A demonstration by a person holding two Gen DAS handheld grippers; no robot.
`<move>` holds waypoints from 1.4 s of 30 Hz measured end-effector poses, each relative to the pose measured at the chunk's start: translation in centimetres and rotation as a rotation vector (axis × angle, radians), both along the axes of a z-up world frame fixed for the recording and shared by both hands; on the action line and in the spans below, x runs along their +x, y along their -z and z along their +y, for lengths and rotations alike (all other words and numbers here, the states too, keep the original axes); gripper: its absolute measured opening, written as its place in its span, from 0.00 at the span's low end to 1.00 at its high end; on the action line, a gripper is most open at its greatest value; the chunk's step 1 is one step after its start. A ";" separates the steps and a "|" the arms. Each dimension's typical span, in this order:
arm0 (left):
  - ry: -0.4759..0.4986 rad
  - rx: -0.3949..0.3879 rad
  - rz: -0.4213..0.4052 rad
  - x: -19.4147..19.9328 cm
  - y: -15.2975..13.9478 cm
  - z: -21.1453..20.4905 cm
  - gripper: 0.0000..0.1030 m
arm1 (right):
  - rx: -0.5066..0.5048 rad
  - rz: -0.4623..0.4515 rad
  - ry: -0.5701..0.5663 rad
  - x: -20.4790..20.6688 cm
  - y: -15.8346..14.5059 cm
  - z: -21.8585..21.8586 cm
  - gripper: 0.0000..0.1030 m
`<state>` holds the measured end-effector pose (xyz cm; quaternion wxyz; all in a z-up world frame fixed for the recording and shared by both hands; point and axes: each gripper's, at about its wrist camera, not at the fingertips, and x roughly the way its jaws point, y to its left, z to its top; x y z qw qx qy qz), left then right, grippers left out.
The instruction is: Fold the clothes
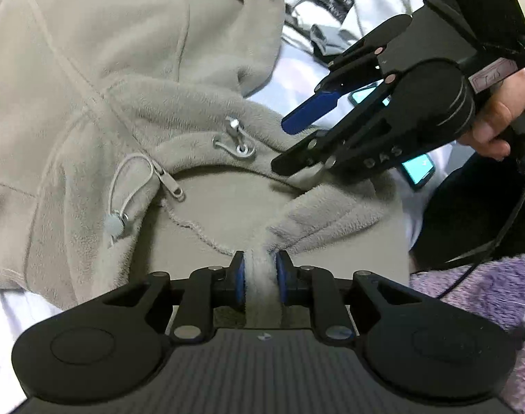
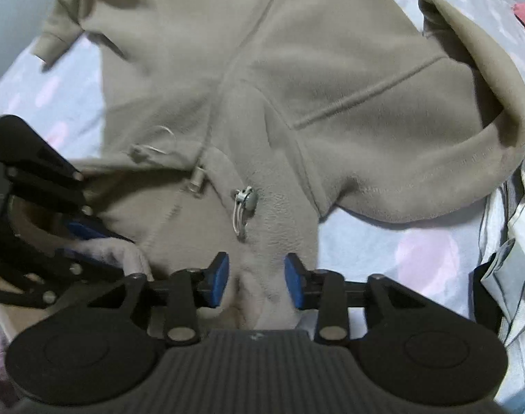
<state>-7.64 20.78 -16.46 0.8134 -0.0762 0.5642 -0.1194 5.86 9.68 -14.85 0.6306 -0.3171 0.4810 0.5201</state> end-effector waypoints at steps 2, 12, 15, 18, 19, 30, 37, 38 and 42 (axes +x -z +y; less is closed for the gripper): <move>-0.003 0.010 0.003 0.0 0.5 -0.2 0.15 | 0.003 -0.012 -0.002 -0.1 0.9 0.1 0.51; -0.032 0.011 0.014 -0.2 1.4 -0.2 0.24 | 0.003 -0.253 -0.087 -3.2 2.9 0.2 0.42; -0.041 0.010 0.011 -0.4 1.1 0.0 0.26 | 0.022 -0.279 -0.075 -3.0 1.4 -0.5 0.22; -0.046 0.010 0.009 -0.7 1.2 0.2 0.28 | 0.088 -0.215 0.041 -0.5 -1.6 -2.1 0.19; -0.053 0.005 0.012 -0.7 1.3 0.3 0.28 | 0.109 -0.180 0.091 0.6 -2.3 -2.6 0.19; -0.177 0.052 -0.156 -3.0 -5.8 3.0 0.54 | 0.222 -0.006 0.434 5.5 -5.0 -7.0 0.43; -0.369 0.154 -0.061 -4.5 -5.5 6.4 0.55 | 0.259 0.047 0.332 1.4 -5.2 -7.3 0.44; -0.373 0.161 -0.039 -4.4 -5.0 6.5 0.55 | 0.259 0.055 0.293 0.5 -5.0 -6.8 0.44; -0.417 0.184 0.077 -4.4 -2.8 6.3 0.49 | 0.166 -0.050 0.191 -2.9 -3.3 -4.6 0.44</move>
